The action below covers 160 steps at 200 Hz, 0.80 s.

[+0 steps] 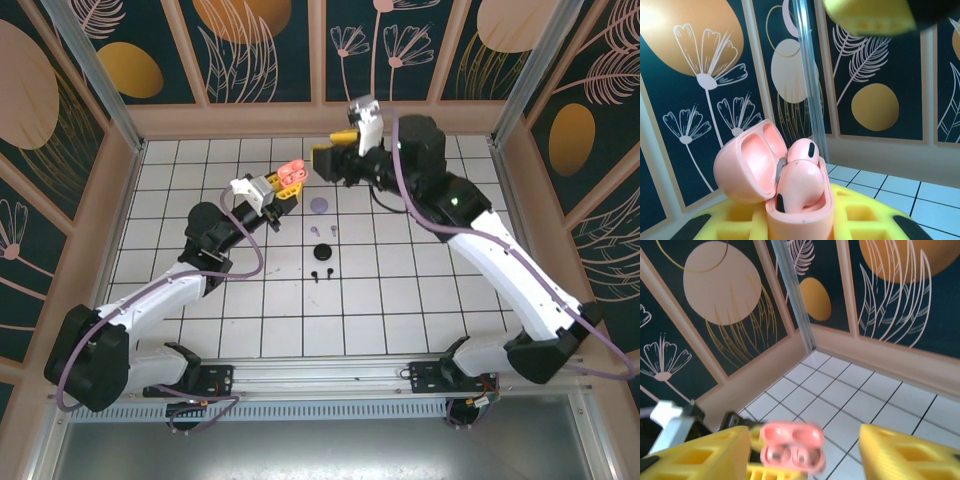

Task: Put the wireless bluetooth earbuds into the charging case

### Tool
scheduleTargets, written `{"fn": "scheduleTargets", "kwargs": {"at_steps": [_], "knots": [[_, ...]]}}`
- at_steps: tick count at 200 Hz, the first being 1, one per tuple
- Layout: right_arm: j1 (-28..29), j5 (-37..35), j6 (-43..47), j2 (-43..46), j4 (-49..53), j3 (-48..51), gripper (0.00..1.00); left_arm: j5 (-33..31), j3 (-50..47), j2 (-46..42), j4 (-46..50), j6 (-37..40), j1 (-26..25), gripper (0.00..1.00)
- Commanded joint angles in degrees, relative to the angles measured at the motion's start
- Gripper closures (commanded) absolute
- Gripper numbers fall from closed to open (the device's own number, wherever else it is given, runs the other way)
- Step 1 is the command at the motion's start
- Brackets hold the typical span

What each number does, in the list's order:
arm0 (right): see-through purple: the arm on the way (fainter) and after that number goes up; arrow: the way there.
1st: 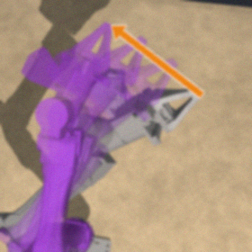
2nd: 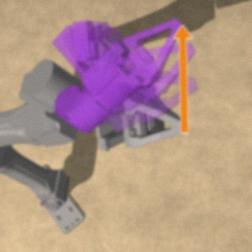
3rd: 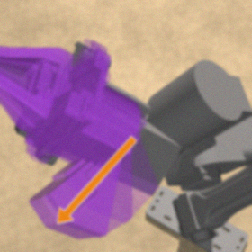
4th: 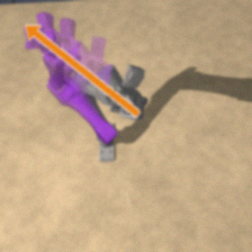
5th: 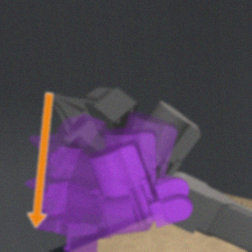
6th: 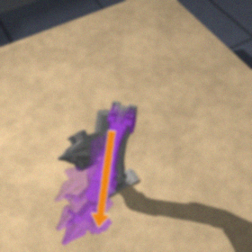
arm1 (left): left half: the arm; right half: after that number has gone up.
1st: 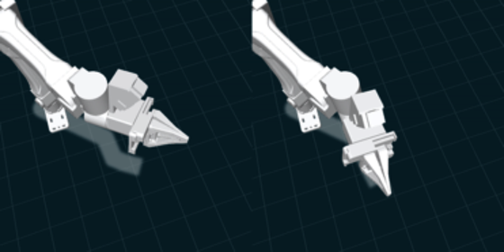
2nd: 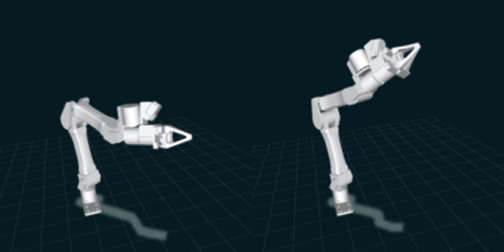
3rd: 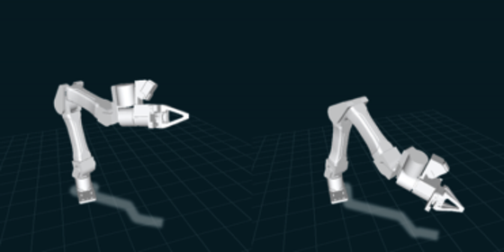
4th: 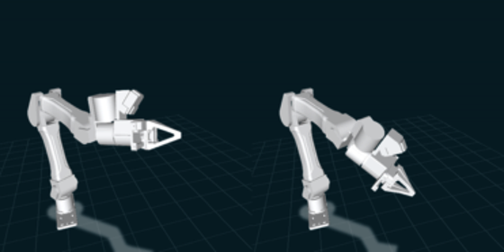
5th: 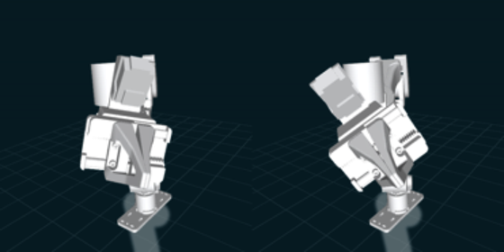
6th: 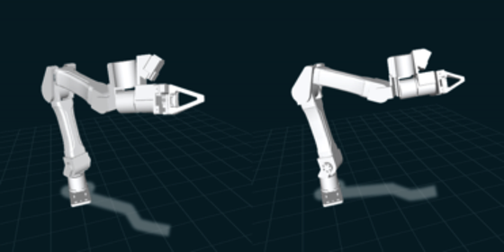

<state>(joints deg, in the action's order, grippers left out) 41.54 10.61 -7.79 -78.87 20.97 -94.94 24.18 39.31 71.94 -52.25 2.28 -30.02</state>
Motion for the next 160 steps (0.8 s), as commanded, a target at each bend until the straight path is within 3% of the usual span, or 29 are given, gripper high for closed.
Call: {"fn": "scheduleTargets", "kwargs": {"at_steps": [1,29,52,93,160], "knots": [[-1.49,0.21,-3.95,-7.52,10.88,-8.3,0.57,3.47,-0.1,1.15,-0.83,0.28,-0.17,1.0],[-2.99,2.2,-4.56,-17.44,20.02,-20.3,0.86,6.99,-0.07,2.39,0.62,1.57,-0.21,1.0],[-3.65,3.98,-4.26,-24.69,26.23,-29.02,0.99,8.97,0.02,3.28,1.52,2.32,-0.16,1.0],[-3.77,7.63,-3.02,-31.87,35.07,-36.95,1.0,8.9,0.53,4.01,2.85,3.86,-0.21,1.0],[-0.98,8.91,-2.69,-17.23,33.02,-14.29,1.0,6.21,2.9,6.27,2.95,3.7,-0.21,1.0]]}}
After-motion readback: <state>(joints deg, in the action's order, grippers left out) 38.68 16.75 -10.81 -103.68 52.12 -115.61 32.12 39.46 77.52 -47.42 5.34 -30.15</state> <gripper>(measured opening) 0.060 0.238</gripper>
